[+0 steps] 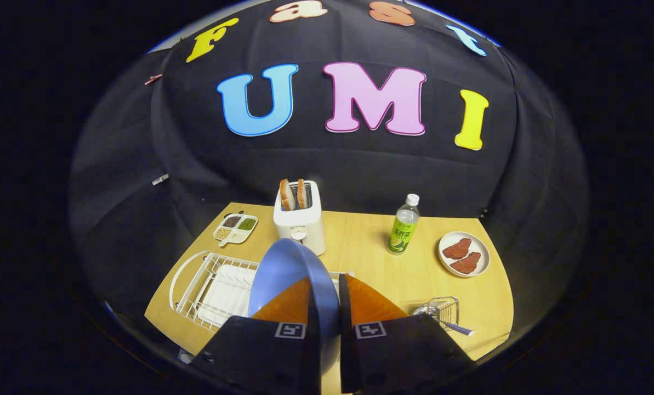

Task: Take the plate from the dish rack, then take the spoon from the basket and place it into the plate.

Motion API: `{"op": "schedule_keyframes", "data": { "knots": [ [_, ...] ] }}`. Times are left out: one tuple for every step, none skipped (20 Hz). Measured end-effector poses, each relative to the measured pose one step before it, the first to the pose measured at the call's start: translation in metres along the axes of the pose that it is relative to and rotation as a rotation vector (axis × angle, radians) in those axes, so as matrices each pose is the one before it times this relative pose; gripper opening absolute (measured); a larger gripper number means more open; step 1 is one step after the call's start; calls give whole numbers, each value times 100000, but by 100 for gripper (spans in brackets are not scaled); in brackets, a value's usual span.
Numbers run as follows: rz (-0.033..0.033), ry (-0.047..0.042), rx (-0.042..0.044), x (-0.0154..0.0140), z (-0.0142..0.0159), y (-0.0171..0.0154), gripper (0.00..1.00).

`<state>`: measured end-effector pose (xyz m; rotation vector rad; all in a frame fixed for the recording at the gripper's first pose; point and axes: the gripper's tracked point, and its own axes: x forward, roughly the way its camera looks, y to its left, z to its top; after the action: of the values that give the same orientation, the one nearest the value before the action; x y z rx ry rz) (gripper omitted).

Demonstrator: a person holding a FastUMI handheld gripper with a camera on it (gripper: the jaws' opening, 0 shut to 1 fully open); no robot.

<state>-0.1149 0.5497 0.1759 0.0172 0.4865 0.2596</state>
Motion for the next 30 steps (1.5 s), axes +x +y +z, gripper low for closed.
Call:
{"op": "schedule_keyframes", "data": {
  "knots": [
    [-135,-1008,587,-1326,-175,-1590,18],
    [273,-399,1053,-1269,-353,-1515,18],
    [1002,89,1236,-1203,-510,-1266,18],
    [585,991,1773,-1205,-895,-1411,18],
    [402,1124,2538,-1094,-1071,-1351,18],
    [-263,1691,3251,-833,-1249,-1636,18],
    [-572,1998,3492,-636,-1423,-1629,18],
    [-262,1993,3007,-471,-1420,-1584,18],
    [498,2029,2217,-309,-1436,-1489,18],
    [662,2284,2075,-166,-1423,-1481,18],
    [600,2783,2099,108,-1568,-1570,18],
    [607,3133,1832,363,-1552,-1560,18],
    [569,3428,1869,822,-1478,-1343,18],
    [1433,4068,1518,681,-1543,-1009,18],
    [2946,3564,1123,650,-1431,-523,18],
    [3073,2348,17,664,-955,-440,18],
    [1755,1716,-294,946,-562,-523,18],
    [953,870,-441,1021,-318,-743,19],
    [855,587,319,1309,-182,-823,18],
    [807,1064,970,1015,-202,-765,18],
    [1262,1094,1219,996,-132,-657,18],
    [1746,997,1254,718,-173,-501,19],
    [1573,1258,1035,639,-172,-465,18],
    [1058,1217,704,482,-57,-605,20],
    [1726,222,1173,386,86,-314,21],
    [957,188,312,85,162,-450,22],
    [150,-333,-1080,162,168,-643,21],
    [230,-631,-1916,104,-78,-407,26],
    [681,-1752,-2013,-318,185,-411,31],
    [1090,-2950,-3172,-430,820,-168,47]
  ]
}}
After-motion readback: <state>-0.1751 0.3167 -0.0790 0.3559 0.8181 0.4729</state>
